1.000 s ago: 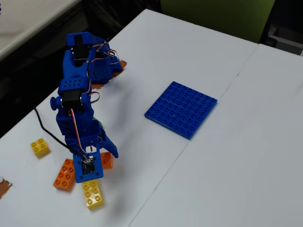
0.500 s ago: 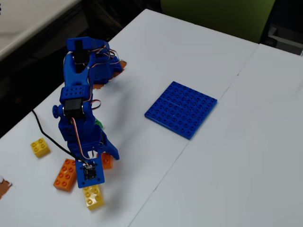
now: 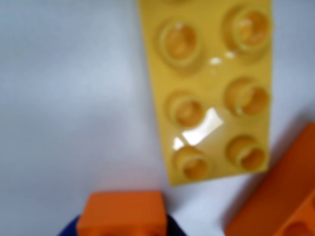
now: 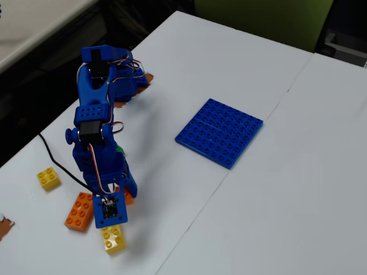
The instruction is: Pick up the 2x2 orange block and go up the 8x8 blue block.
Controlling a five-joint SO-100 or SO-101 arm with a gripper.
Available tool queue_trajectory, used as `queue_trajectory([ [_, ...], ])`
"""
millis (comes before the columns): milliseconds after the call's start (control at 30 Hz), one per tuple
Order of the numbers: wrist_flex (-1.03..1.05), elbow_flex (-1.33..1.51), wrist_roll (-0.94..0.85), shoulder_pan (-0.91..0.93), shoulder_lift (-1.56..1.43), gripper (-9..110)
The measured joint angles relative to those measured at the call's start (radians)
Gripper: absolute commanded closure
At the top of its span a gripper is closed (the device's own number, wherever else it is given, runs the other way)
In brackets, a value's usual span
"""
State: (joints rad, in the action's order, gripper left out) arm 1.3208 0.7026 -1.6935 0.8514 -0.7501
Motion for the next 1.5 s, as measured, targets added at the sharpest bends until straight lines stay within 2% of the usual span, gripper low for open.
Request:
queue_trajectory([
  [200,0.0,0.0,0.006,0.0,0.0,101],
  [533,0.015,0.0,-0.015,-0.005,-0.006,101],
  [833,0.086,0.0,-0.074,-0.035,-0.156,101],
  [1167,0.233,0.0,-0.058,-0.133,-0.36,101],
  [1500,0.327,0.0,0.005,-0.307,-0.565,101],
])
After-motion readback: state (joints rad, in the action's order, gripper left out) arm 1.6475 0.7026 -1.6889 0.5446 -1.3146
